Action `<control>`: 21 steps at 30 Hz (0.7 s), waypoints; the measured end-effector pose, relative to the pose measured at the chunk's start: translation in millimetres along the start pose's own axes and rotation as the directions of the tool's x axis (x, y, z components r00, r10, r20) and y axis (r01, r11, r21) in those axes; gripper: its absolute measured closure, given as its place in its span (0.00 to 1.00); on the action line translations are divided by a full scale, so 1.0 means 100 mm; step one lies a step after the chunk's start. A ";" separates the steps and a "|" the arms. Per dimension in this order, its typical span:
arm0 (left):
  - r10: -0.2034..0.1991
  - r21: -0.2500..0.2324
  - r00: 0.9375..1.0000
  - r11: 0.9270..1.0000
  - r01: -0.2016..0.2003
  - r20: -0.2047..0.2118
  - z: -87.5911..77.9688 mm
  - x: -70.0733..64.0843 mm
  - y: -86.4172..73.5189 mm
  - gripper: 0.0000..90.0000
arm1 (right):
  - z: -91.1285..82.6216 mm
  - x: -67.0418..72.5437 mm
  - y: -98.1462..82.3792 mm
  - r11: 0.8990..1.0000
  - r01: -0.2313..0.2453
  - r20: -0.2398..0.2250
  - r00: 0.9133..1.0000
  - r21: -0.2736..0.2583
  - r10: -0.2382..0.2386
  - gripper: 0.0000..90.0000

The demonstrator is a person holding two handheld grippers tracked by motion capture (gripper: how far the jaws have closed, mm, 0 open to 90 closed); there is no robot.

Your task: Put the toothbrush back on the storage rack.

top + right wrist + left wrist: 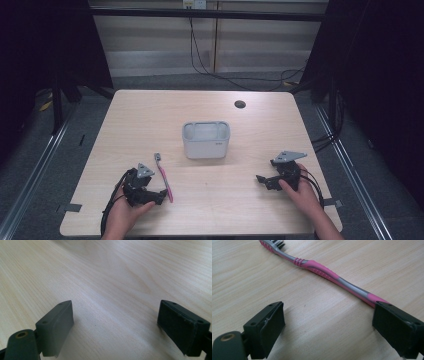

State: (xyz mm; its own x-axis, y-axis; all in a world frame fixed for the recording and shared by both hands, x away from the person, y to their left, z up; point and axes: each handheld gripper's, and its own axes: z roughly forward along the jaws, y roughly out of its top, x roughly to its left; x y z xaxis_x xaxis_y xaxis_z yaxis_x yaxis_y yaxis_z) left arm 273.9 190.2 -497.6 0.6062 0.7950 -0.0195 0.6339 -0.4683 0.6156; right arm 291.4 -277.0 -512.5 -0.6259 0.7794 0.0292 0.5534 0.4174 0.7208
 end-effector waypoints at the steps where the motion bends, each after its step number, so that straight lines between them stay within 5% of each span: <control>1: 0.001 0.002 1.000 1.000 -0.001 0.001 0.00 0.00 0.00 0.11 | 0.00 0.00 0.00 1.000 0.000 0.000 1.000 0.000 0.000 0.14; 12: -0.001 -0.001 1.000 1.000 0.001 -0.002 -0.03 0.03 -0.01 0.16 | 0.00 0.00 0.00 1.000 0.000 0.000 1.000 0.000 0.000 0.14; 17: -0.075 -0.016 0.997 0.997 0.076 0.034 -0.05 0.08 0.00 0.19 | 0.00 0.00 0.00 1.000 0.000 0.000 1.000 0.000 0.000 0.14; 21: -0.099 -0.013 0.994 0.995 0.100 0.052 -0.05 0.11 0.03 0.22 | 0.00 0.00 0.00 1.000 0.000 0.000 1.000 0.000 0.000 0.14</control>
State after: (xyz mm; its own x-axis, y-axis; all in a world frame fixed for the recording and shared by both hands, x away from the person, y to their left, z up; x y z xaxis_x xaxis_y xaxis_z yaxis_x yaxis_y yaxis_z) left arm 280.3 199.7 -491.7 0.5650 0.8161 -0.1214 0.6850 -0.3819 0.6205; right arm 291.4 -277.0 -512.5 -0.6257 0.7795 0.0291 0.5535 0.4174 0.7207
